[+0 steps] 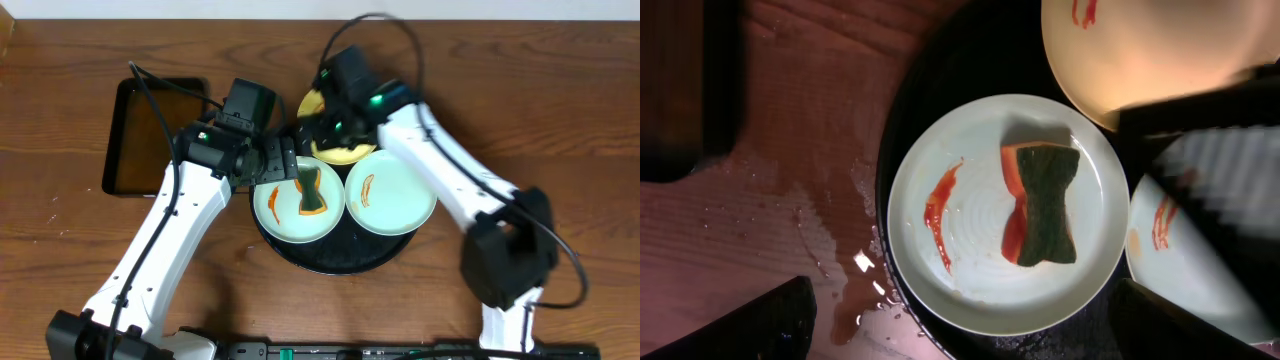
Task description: Clean dirty plates on tray and stack at the side
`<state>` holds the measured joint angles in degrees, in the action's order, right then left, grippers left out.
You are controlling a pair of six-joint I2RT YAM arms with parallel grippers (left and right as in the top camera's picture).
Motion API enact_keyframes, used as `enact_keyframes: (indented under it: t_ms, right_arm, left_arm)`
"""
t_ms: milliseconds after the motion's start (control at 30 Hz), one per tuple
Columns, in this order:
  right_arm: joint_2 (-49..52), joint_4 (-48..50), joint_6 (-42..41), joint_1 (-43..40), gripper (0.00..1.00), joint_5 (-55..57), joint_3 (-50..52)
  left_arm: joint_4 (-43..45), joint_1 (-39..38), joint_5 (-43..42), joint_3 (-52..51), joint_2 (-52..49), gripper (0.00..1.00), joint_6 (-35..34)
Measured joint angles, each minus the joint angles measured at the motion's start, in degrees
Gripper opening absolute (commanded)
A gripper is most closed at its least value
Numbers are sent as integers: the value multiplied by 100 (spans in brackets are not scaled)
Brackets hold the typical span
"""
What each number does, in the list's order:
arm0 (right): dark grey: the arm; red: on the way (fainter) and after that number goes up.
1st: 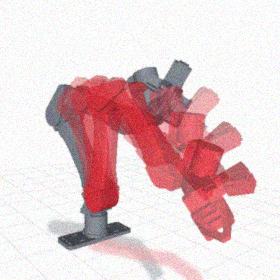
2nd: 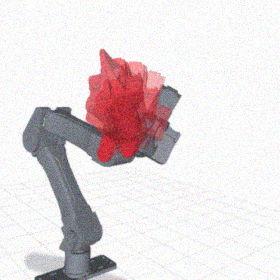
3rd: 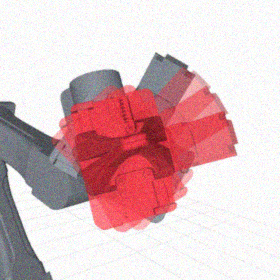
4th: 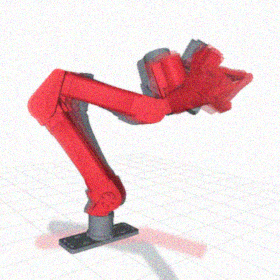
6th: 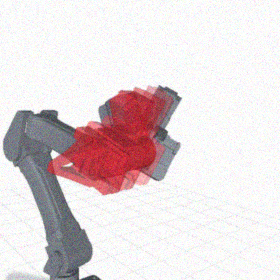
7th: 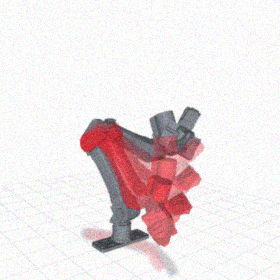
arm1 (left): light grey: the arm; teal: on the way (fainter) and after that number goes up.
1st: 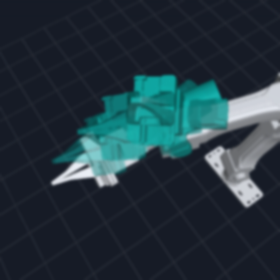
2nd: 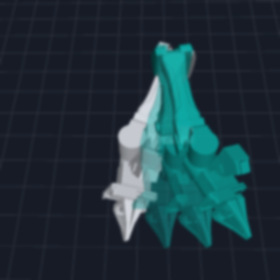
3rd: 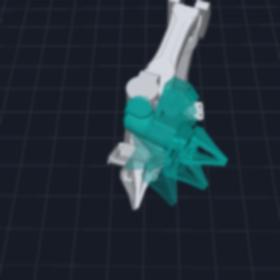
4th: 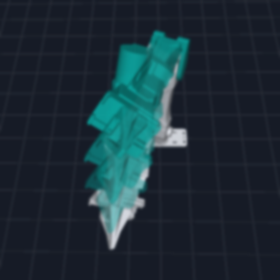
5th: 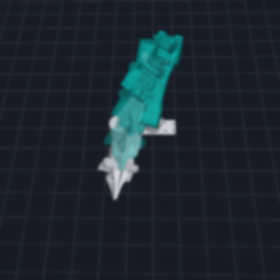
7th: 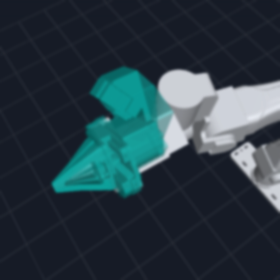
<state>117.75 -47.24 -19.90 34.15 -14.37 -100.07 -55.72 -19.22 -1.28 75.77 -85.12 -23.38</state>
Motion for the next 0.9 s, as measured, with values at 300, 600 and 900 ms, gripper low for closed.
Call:
enact_keyframes:
  t_ms: [300,600,900]
  right_arm:
    - [474,-44,-2,85,31,415,94]
    - [479,-125,-2,92,76,601,122]
    - [481,-417,70,146,27,1123,278]
  left_arm:
    - [2,0,0,0,0,94,0]
    - [0,0,0,0,-2,94,0]
    - [9,0,0,0,0,94,0]
